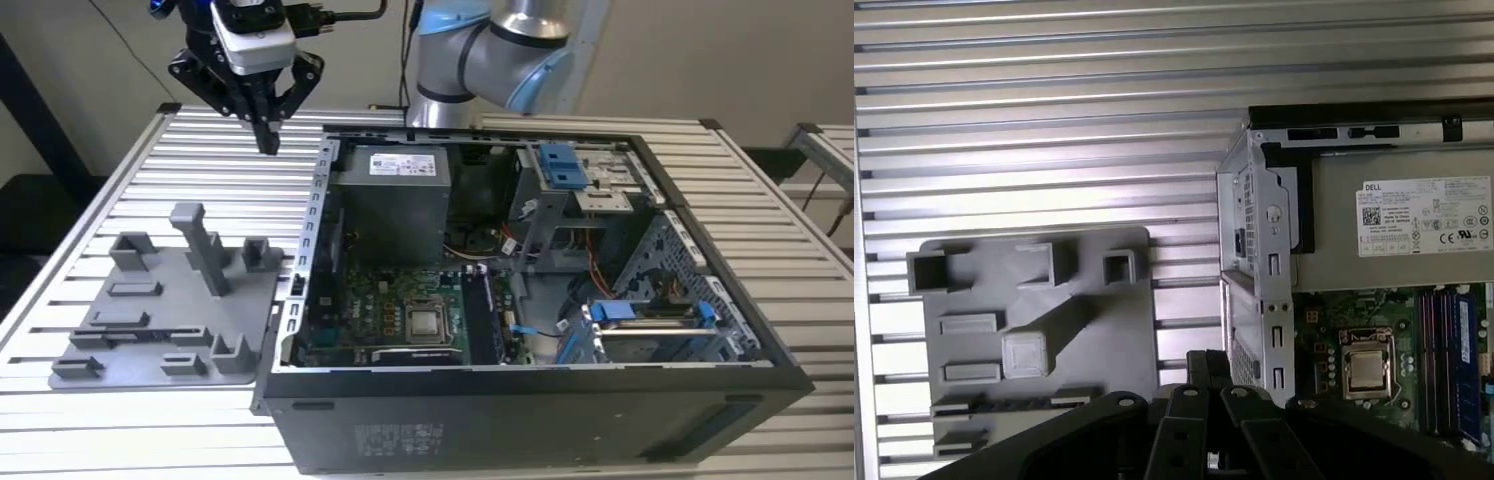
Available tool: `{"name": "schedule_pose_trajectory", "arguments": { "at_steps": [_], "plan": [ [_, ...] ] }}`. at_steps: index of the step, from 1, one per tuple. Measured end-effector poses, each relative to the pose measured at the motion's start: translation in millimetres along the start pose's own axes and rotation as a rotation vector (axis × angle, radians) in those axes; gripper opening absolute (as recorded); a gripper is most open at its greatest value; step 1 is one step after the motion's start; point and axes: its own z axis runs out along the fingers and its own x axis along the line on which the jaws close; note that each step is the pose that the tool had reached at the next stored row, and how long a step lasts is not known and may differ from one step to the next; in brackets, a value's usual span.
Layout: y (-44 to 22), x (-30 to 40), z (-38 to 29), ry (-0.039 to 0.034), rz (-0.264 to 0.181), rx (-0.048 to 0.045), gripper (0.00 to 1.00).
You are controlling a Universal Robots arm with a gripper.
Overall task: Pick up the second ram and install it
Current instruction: 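Reach for the second ram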
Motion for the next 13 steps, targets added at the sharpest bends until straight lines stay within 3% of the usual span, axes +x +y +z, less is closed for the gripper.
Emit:
{"name": "schedule_pose_trajectory", "arguments": {
  "at_steps": [13],
  "plan": [
    [-1.3,15.0,0.1,0.0,0.0,0.0,0.11]
  ]
}}
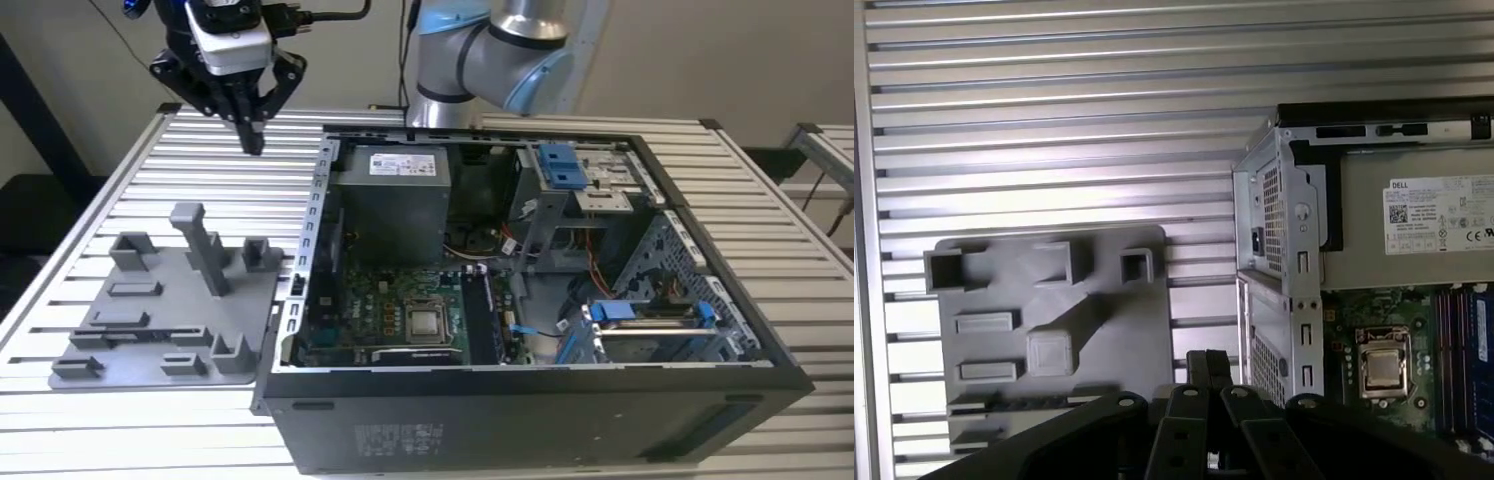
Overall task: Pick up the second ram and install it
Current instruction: 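Reach for the second ram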
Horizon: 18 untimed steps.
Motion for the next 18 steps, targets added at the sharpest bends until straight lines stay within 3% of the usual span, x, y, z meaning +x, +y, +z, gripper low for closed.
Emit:
{"name": "schedule_pose_trajectory", "arguments": {
  "at_steps": [18],
  "plan": [
    [-1.7,21.4,0.1,0.0,0.0,0.0,0.11]
  ]
}}
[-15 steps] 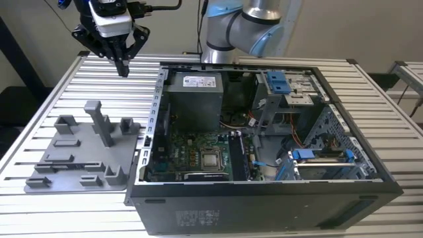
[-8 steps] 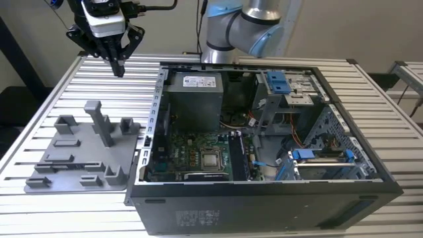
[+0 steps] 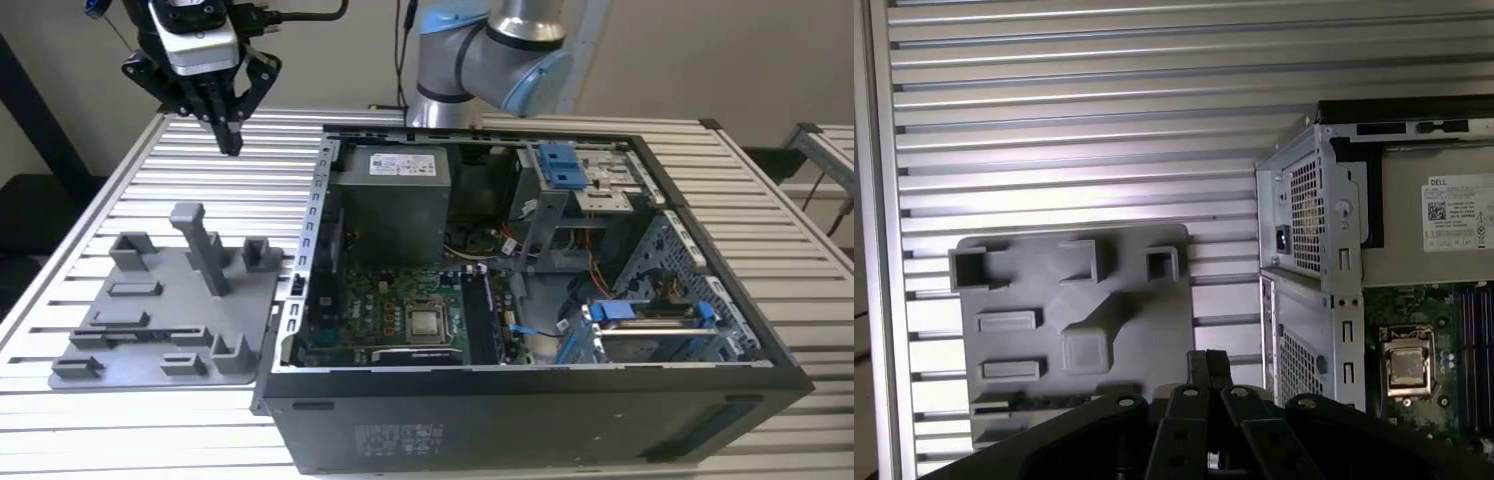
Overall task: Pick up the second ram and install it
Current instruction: 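Reach for the second ram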
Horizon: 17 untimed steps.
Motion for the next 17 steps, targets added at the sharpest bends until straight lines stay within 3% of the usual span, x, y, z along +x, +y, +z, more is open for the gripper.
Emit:
{"name": "schedule_pose_trajectory", "arguments": {
  "at_steps": [12,17],
  "plan": [
    [-0.9,10.8,0.2,0.0001,0.0,0.0,0.11],
    [-1.8,20.8,0.4,0.0004,0.0,0.0,0.11]
  ]
}}
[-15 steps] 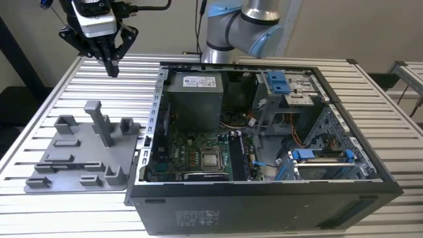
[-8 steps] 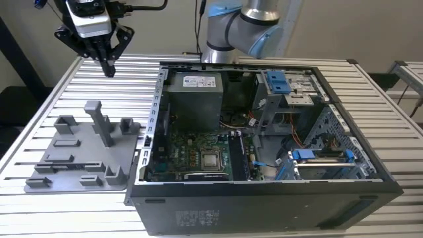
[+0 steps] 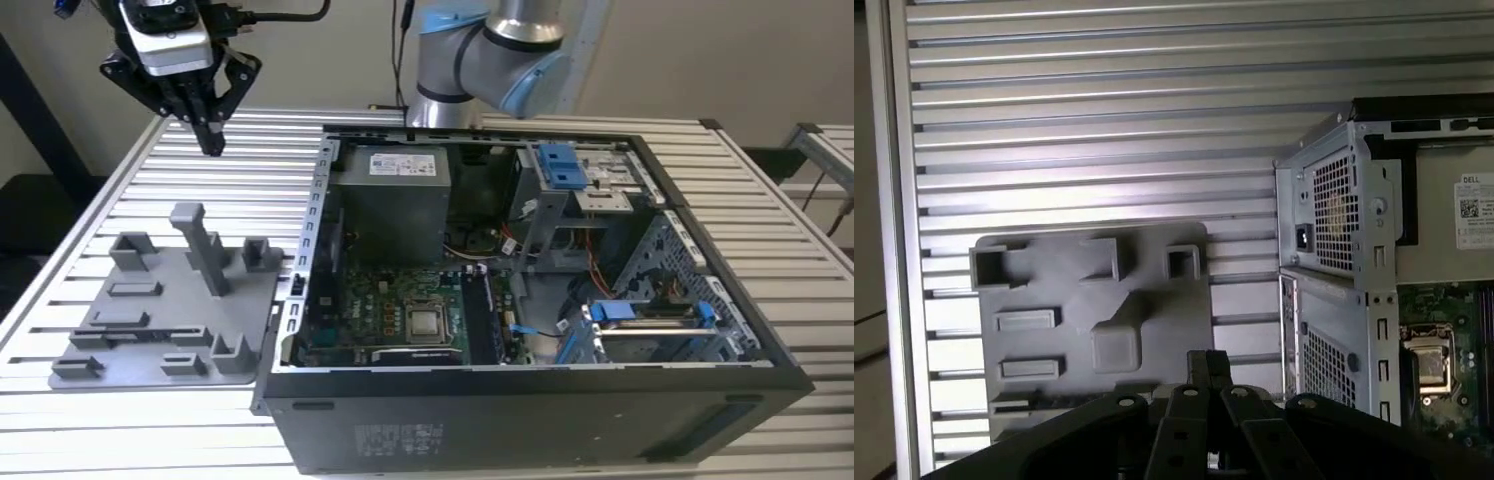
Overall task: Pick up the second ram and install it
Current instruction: 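Reach for the second ram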
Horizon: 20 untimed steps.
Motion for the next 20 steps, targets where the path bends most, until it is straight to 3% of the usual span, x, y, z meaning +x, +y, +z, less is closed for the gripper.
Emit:
{"name": "schedule_pose_trajectory", "arguments": {
  "at_steps": [4,9,16,20],
  "plan": [
    [-1.2,14.0,0.5,0.001,0.0,0.0,0.11],
    [-2.5,32.1,0.8,0.0091,0.0,0.0005,0.11],
    [-3.6,47.1,2.5,0.0233,-0.006,0.002,0.11],
    [-4.3,55.3,4.5,0.0262,-0.015,0.0021,0.11]
  ]
}}
